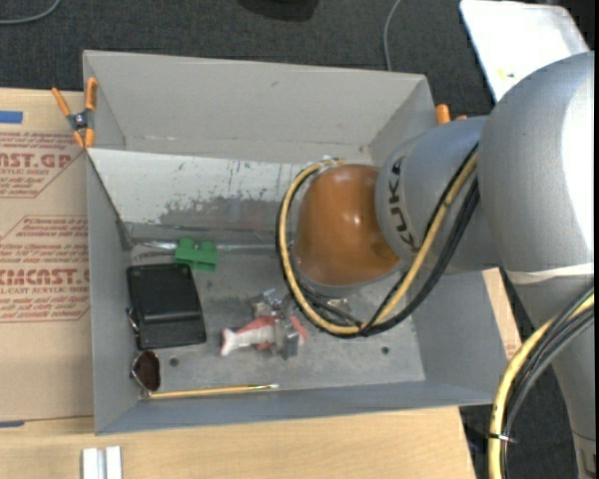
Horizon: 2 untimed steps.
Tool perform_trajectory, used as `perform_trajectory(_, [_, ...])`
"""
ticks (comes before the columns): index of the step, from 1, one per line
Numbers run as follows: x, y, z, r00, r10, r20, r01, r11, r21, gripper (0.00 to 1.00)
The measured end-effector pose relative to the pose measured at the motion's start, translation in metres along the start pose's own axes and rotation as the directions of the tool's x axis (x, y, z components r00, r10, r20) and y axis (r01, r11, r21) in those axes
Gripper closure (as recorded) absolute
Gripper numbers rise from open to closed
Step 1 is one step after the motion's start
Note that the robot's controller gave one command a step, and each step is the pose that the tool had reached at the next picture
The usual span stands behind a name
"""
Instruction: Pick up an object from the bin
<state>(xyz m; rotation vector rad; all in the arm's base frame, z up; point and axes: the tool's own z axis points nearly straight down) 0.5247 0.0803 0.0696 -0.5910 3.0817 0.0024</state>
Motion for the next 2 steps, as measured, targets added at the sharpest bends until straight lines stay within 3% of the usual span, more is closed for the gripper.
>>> perform_trajectory(1, [0.0, 0.0, 0.0, 1.0, 0.0, -0.001, 0.0, 1.0, 0.0, 1.0])
perform_trajectory(2, [0.001, 0.001, -0.022, 1.0, 0.0, -0.005, 0.0, 1.0, -0.001, 1.0])
